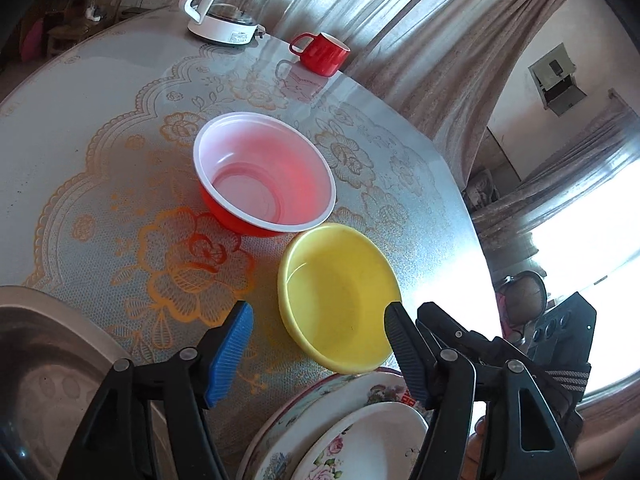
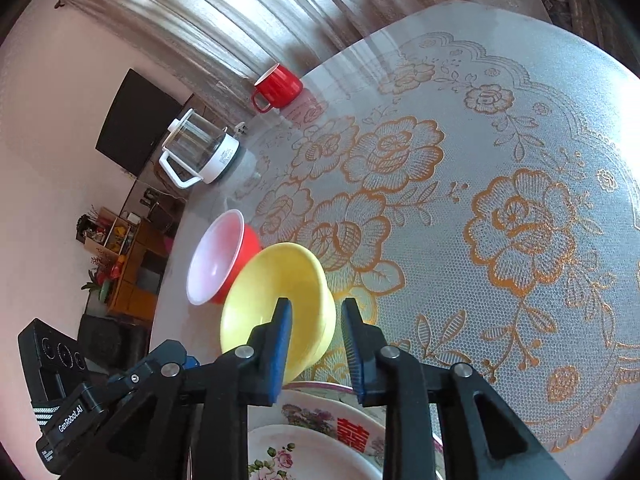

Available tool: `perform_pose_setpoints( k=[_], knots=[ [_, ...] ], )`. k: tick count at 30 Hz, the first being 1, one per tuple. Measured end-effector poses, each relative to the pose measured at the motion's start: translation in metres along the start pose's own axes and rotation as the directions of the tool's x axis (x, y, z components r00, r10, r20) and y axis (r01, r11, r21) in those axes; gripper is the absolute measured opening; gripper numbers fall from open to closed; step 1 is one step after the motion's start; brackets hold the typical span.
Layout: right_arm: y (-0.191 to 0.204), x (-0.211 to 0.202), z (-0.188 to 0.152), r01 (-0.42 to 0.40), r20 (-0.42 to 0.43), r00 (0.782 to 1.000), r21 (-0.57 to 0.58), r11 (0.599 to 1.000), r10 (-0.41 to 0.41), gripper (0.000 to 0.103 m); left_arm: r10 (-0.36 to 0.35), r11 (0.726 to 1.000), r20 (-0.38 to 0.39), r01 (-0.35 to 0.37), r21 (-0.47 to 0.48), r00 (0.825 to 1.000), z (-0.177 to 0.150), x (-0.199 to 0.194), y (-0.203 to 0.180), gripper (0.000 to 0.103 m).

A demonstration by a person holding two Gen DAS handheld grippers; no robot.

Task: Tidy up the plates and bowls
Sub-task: 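Carry the yellow bowl with both tools toward the steel bowl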

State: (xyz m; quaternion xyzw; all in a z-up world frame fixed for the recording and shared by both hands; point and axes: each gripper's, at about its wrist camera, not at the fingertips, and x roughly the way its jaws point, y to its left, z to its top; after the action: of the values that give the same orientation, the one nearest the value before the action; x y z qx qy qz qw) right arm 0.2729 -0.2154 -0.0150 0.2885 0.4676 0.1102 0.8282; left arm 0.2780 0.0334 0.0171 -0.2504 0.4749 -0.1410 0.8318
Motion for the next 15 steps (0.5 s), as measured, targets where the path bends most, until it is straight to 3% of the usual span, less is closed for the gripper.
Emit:
perform_pose_setpoints(
  k=[3,4,5,7,10,15],
  knots=[
    [0.004,0.007,0.003,-0.005,-0.011,1.0,-0.007,1.0,0.005,0.026,0.007,0.999,-0.002,-0.007,0.041,1.0,0.0,0.007,-0.007,0.064],
    [0.005,0.011,0.005,0.0,-0.015,1.0,-0.008,1.0,0.0,0.026,-0.002,0.999,-0.019,0.003,0.043,1.0,0.0,0.011,-0.008,0.054],
    [0.006,0.014,0.005,0.011,-0.019,1.0,-0.012,1.0,-0.011,0.026,0.008,0.999,-0.031,-0.006,0.047,0.999,-0.001,0.014,-0.01,0.051],
    [0.005,0.02,0.005,0.042,-0.03,0.999,-0.03,0.999,-0.043,0.016,0.031,0.996,-0.02,-0.029,0.087,0.999,-0.004,0.016,-0.014,0.044],
    [-0.001,0.017,0.003,0.07,-0.014,0.997,-0.029,0.997,-0.071,0.007,-0.002,0.995,-0.021,0.004,0.095,1.0,-0.006,0.016,-0.017,0.042],
    [-0.007,0.001,0.002,0.038,0.013,0.999,-0.013,0.999,-0.038,0.006,-0.072,0.987,-0.03,0.075,0.145,0.997,-0.014,0.013,-0.033,0.042]
  ],
)
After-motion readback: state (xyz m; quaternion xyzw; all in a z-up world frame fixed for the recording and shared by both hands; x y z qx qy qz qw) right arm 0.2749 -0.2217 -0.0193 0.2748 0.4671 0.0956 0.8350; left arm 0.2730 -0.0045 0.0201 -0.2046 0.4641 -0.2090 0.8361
